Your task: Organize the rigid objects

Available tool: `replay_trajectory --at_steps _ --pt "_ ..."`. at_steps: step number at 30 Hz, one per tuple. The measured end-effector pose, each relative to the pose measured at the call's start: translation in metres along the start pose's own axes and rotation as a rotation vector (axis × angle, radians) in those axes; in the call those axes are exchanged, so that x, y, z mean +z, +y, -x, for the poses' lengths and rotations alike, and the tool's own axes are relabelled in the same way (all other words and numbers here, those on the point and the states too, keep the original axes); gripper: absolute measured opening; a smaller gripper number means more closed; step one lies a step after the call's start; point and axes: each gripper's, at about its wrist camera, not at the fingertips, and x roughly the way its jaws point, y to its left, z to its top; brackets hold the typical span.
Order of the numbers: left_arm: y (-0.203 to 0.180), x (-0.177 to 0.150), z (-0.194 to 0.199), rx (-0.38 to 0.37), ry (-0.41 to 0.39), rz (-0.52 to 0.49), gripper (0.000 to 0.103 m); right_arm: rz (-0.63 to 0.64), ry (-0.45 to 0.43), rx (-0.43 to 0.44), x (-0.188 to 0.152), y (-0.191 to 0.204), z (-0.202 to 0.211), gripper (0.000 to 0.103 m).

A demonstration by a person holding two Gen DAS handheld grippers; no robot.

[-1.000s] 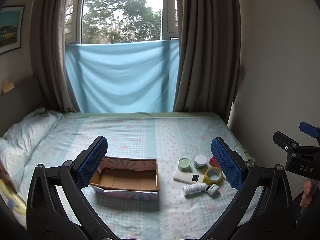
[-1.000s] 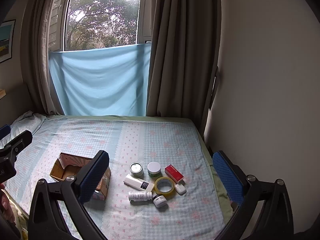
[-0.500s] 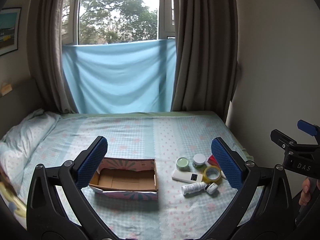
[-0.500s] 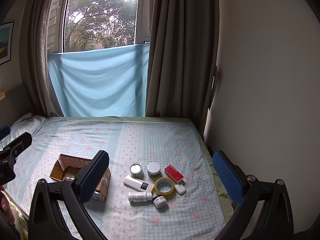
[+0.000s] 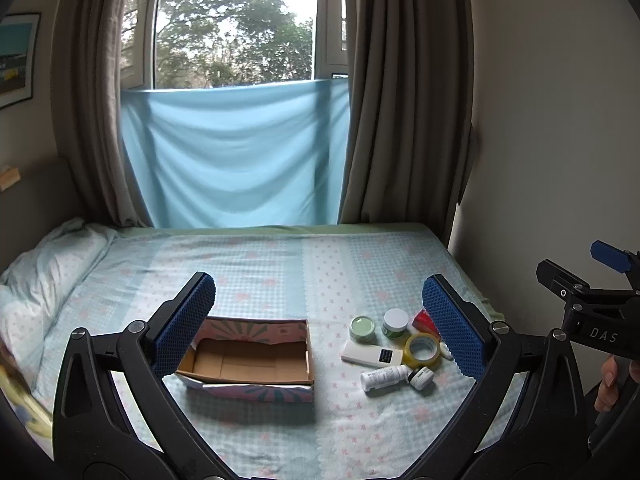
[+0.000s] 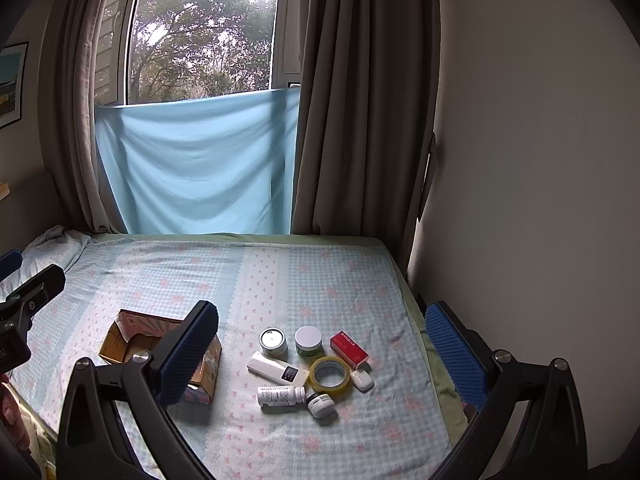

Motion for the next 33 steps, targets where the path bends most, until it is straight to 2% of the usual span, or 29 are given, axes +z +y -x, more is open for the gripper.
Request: replay_trajectory --at_steps 31,33 --pt "-0.0025 -0.0009 -0.005 -0.055 -0.015 -0.032 0.103 0.032 -0.01 0.015 -0.0034 0.0074 0.0014 0.103" --pt "-0.0036 -0.0007 -0.0063 -0.065 -0.013 -0.032 0.103 0.079 -0.019 0.034 -0.0027 0.008 0.0012 0.103"
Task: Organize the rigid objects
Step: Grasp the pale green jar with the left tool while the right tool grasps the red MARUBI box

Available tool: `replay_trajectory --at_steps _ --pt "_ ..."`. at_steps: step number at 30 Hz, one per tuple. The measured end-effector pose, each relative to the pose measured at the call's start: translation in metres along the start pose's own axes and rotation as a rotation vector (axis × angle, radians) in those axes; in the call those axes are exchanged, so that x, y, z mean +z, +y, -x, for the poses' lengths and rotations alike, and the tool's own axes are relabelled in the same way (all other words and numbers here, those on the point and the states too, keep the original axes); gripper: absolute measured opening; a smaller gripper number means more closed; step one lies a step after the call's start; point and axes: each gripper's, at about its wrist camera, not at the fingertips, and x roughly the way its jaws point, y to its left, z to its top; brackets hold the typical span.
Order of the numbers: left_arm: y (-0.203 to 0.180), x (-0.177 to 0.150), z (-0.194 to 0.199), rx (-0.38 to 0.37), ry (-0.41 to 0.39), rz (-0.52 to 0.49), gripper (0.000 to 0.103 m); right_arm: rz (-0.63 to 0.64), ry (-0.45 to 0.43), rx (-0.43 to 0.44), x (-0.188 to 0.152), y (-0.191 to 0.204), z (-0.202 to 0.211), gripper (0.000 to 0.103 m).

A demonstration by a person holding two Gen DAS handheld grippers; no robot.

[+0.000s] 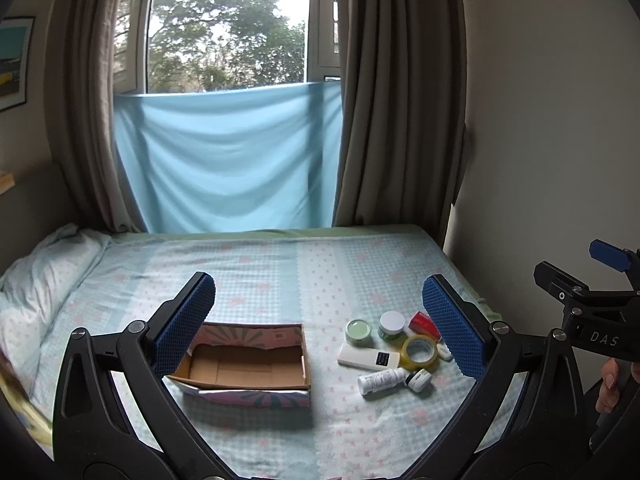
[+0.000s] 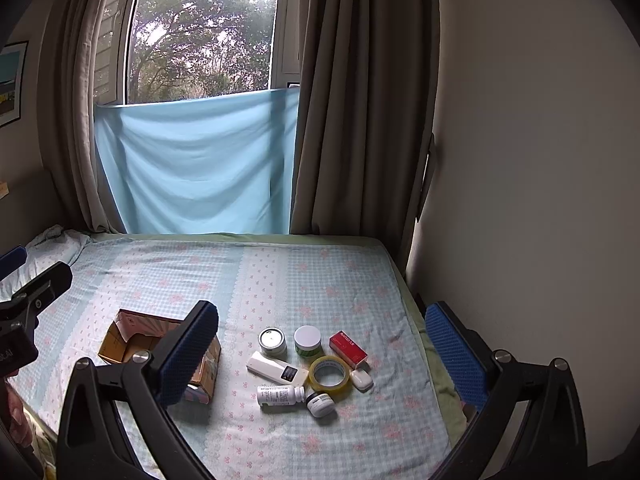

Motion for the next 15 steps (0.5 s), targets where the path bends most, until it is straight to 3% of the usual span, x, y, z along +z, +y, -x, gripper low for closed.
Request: replay_trajectory --at_steps 15 --pt "-0.026 -0.008 -0.058 -0.056 0.133 -0.018 0.103 0.006 0.069 -0.006 0.0 -0.03 -0.036 0.103"
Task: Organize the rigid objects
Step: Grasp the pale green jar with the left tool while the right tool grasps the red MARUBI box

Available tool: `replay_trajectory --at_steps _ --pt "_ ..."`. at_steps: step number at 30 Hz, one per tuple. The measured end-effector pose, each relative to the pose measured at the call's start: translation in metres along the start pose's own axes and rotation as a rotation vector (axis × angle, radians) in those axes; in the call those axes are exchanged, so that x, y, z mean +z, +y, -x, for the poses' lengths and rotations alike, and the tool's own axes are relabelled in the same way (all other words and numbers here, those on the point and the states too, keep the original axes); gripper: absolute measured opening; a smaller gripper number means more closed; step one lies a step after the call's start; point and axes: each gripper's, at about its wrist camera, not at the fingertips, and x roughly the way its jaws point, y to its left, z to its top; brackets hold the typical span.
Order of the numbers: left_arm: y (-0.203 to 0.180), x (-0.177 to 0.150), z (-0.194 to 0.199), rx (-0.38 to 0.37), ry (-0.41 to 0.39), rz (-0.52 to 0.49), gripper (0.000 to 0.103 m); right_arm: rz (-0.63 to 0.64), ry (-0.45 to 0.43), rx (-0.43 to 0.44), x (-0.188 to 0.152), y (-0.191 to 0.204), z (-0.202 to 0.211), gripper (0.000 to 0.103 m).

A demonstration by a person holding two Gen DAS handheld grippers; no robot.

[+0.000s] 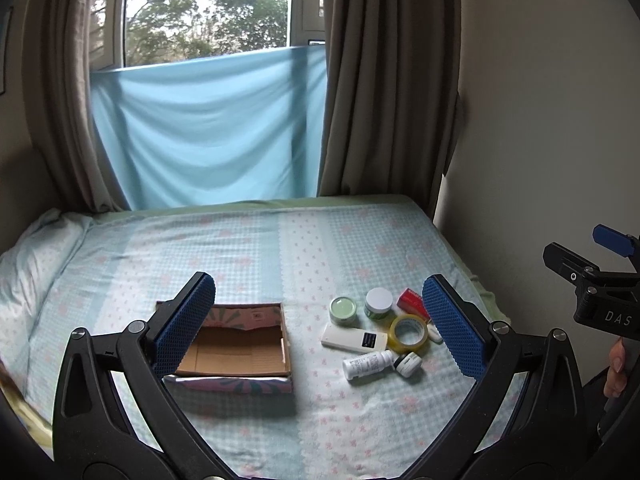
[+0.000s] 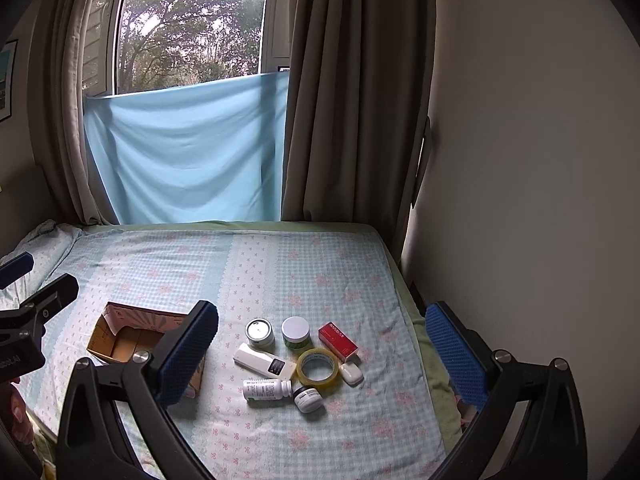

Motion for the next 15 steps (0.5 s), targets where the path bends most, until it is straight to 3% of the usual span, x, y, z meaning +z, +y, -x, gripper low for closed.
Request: replay_trajectory --at_steps 7,15 --pt "-0.017 -0.012 -0.064 0.003 0.14 0.035 0.103 -0.005 0.087 0.023 -0.003 -0.033 -0.058 0.103" --pt "-0.036 -0.035 -0.171 -0.018 0.297 0.021 0.103 0.023 0.227 0.056 -0.013 -0.055 -0.165 0.103"
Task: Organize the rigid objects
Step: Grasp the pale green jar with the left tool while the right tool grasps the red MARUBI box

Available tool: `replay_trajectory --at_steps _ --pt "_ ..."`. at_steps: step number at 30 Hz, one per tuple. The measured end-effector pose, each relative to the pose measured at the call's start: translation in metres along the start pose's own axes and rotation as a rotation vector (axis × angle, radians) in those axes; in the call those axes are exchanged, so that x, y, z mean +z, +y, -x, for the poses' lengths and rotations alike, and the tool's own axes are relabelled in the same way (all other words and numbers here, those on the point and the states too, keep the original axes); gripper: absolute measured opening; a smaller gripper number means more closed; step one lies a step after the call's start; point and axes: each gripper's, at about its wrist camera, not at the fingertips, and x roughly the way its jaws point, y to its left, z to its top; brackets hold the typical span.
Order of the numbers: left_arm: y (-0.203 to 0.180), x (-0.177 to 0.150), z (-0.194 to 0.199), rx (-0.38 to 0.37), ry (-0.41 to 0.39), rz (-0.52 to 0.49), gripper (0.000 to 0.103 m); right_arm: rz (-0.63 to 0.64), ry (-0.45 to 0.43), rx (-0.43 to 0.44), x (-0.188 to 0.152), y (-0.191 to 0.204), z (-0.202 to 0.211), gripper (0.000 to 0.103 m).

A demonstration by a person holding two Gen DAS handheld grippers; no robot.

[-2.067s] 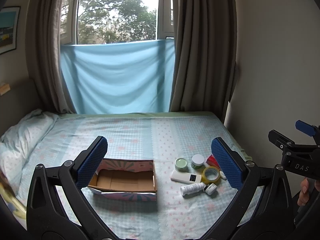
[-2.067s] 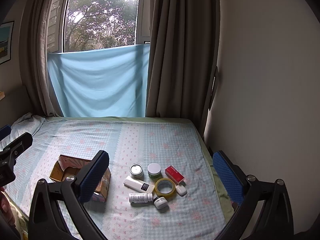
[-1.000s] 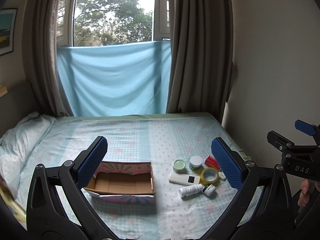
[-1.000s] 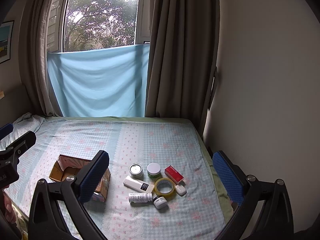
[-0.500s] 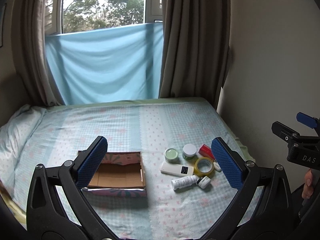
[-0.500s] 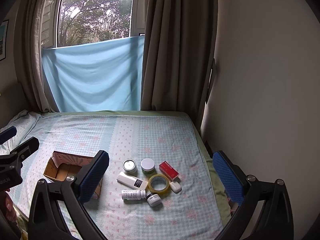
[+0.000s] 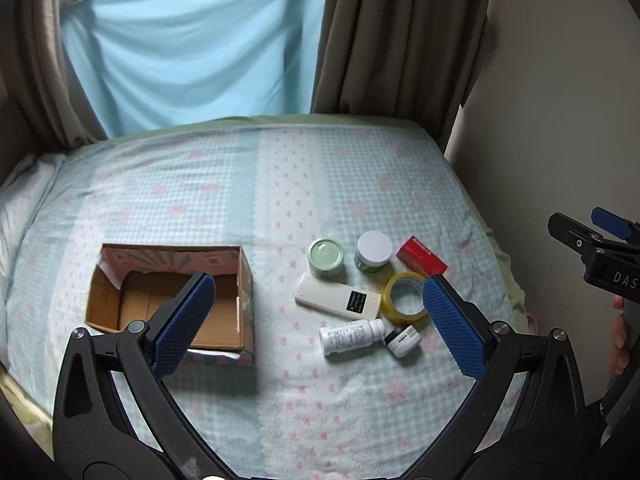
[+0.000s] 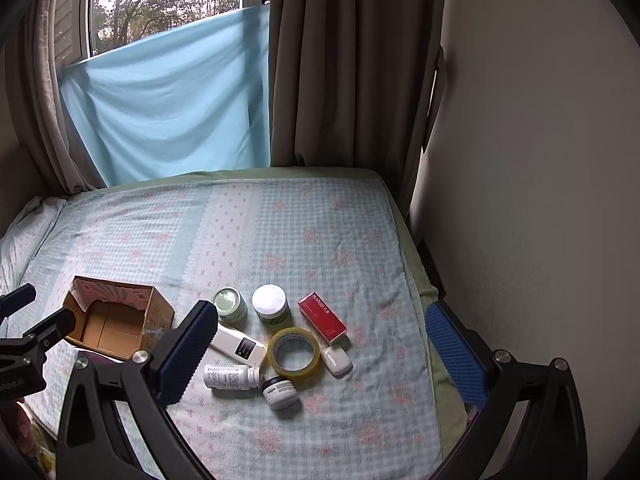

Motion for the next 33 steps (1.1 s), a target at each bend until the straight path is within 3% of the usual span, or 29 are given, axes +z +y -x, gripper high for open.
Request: replay_trajectory --at_steps 13,14,19,25,31,33 --pt "-0.005 0.014 -0.214 -0.043 0.244 -0.051 0.103 0.138 0.329 0.017 -0.003 -0.004 -0.207 0.103" --pt "-0.004 0.014 -0.229 -0.048 0.271 -0.055 0.103 0.218 0.346 -0.01 -0.004 0.002 -0.218 0.102" --pt "-0.011 0.005 -0.292 -0.051 0.354 -0.111 0.103 0.299 0.5 -0.004 -0.017 0.006 -0.29 0.086" --pt "-0.016 -0.009 -0.342 -0.032 0.43 -0.177 0.102 0.374 0.652 0.015 -0.035 0.009 -0.338 0.086" --pt "-0.018 -0.02 -0.373 -0.043 0.492 -0.221 0.101 0.47 0.739 -0.01 -0.048 0.013 -0.363 0.085" --pt "-0.018 -0.023 -0.383 -0.05 0.517 -0.228 0.094 0.485 0.763 -0.018 -0.05 0.013 -0.368 0.08"
